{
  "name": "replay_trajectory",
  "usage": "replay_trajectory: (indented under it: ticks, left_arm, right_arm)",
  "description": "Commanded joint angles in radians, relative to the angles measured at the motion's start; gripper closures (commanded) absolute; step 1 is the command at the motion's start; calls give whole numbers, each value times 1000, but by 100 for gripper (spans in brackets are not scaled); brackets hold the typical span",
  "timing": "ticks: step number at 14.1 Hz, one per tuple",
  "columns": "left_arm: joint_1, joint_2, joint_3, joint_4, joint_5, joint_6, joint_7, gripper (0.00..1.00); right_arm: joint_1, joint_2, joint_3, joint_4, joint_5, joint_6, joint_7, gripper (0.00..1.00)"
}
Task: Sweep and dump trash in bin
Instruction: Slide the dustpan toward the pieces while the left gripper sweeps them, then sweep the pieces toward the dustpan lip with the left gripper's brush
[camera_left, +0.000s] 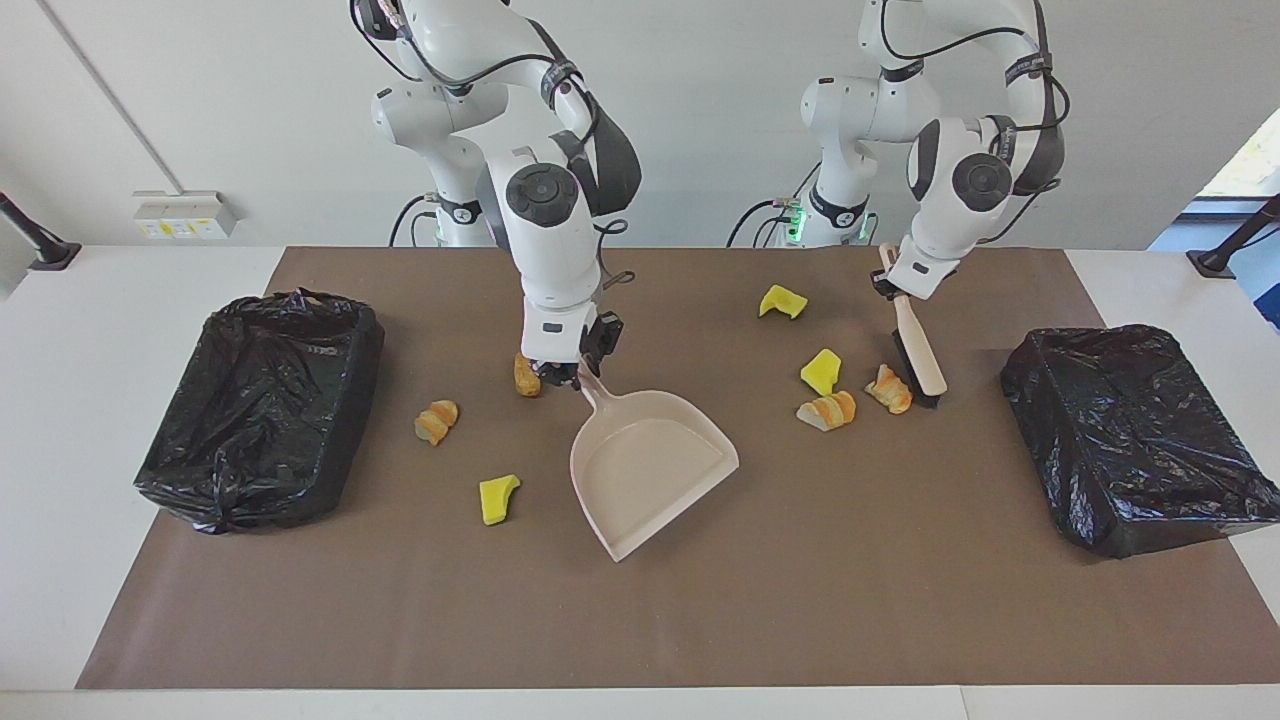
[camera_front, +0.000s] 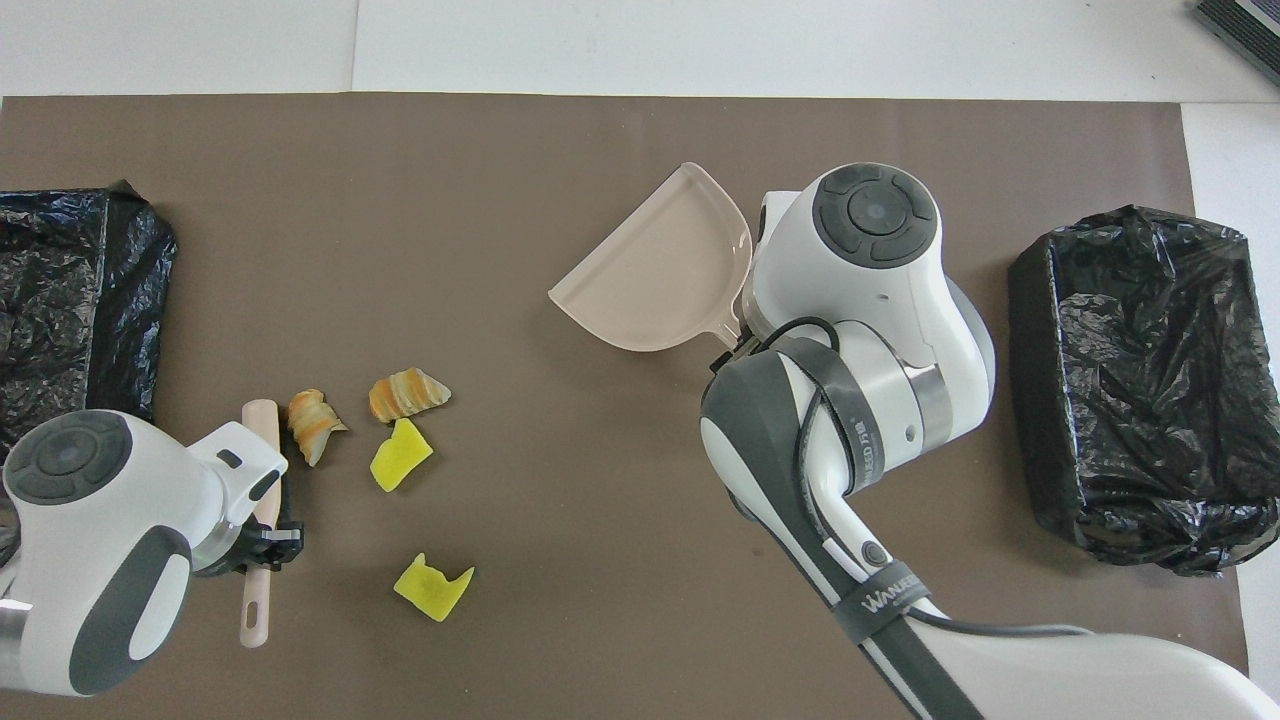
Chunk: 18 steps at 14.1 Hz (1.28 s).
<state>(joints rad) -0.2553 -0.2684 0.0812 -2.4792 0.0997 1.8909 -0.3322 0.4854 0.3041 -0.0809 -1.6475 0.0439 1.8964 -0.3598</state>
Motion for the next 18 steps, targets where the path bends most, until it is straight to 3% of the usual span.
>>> replay_trajectory:
  ticks: [1, 5, 7, 11, 15, 18]
  left_arm:
    - [-6, -34, -93, -41, -75, 23, -92, 100]
    - [4, -11, -236, -37, -202, 118, -212, 100]
    - [5, 3, -308, -11, -232, 117, -293, 100]
    - [27, 20, -336, 20, -233, 82, -436, 100]
    - [57, -55, -336, 42, -235, -178, -525, 100]
    - [44, -81, -345, 16, -267, -180, -732, 100]
  right_arm:
    - [-27, -43, 9, -67, -41, 3, -221, 100]
    - [-76, -62, 9, -129, -50, 24, -543, 100]
    - [-73, -63, 10, -147, -79, 41, -620, 100]
    - [-32, -40, 10, -207, -87, 128, -611, 100]
    - [18, -13, 18, -204, -87, 155, -541, 100]
    - [47, -19, 20, -209, -84, 164, -562, 100]
